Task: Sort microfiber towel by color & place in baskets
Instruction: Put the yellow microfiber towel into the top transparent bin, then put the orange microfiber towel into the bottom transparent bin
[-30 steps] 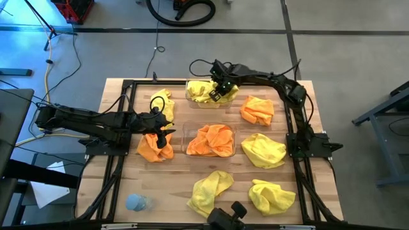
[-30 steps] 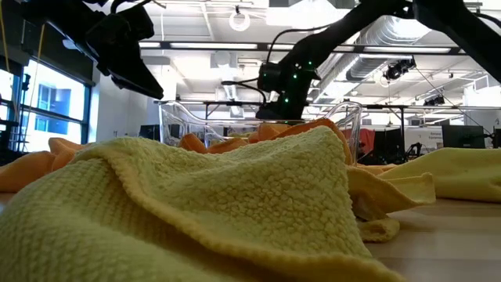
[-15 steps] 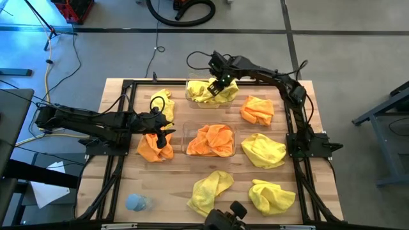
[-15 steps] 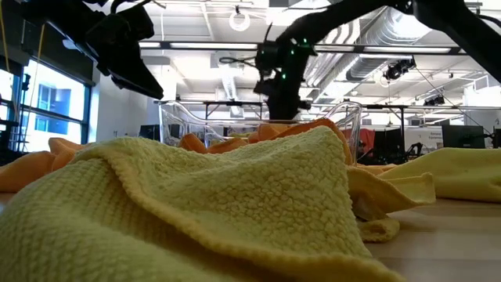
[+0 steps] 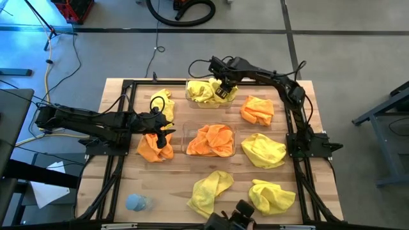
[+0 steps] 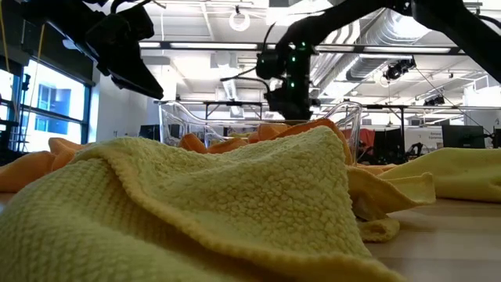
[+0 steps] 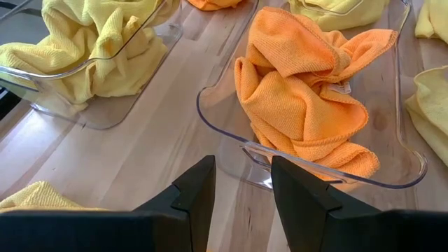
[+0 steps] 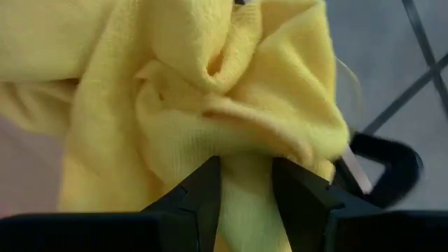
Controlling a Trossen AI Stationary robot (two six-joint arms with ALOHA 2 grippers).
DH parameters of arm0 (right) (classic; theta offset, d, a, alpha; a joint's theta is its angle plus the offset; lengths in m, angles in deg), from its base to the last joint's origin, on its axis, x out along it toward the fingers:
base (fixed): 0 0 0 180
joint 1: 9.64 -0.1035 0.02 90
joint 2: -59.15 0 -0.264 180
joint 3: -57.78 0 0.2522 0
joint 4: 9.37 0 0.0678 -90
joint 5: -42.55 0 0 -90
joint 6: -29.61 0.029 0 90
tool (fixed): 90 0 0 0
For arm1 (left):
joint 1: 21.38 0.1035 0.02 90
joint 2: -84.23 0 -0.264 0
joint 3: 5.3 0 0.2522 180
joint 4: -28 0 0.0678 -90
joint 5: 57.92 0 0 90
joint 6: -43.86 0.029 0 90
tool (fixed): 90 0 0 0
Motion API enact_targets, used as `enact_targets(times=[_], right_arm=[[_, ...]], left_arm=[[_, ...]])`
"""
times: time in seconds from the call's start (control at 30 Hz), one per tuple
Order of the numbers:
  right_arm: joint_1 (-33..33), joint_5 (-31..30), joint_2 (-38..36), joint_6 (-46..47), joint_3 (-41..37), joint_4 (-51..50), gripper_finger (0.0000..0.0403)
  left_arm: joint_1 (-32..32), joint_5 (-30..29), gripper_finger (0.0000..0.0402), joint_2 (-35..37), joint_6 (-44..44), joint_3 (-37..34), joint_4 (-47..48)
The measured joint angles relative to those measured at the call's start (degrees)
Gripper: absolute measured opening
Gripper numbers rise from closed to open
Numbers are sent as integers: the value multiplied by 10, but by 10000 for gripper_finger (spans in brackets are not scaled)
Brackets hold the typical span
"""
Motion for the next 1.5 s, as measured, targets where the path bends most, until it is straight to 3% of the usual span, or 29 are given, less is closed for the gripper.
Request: enact_targets(times=[0.2, 0.43, 0.63, 0.87, 0.97, 1.17, 1.33, 1.5], right_arm=[[-13, 2, 0, -79, -78, 96, 126], [-19, 0, 0, -107, -119, 127, 126], [-19, 0, 0, -89, -64, 110, 126], [-19, 1, -2, -60, 31, 5, 126], [-19, 20, -25, -60, 29, -6, 126], [-2, 90, -161, -53, -115, 64, 121], [1, 116, -352, 0, -328, 165, 104], [-53, 104, -551, 91, -520, 232, 94]], left_arm=[[0, 0, 126, 0, -3, 0, 0], [0, 0, 126, 0, 0, 0, 0], [0, 0, 126, 0, 0, 0, 0], [0, 0, 126, 0, 1, 0, 0], [0, 0, 126, 0, 1, 0, 0], [0, -1, 126, 0, 1, 0, 0], [0, -11, 126, 0, 1, 0, -1], [0, -26, 126, -9, -13, 0, -6]])
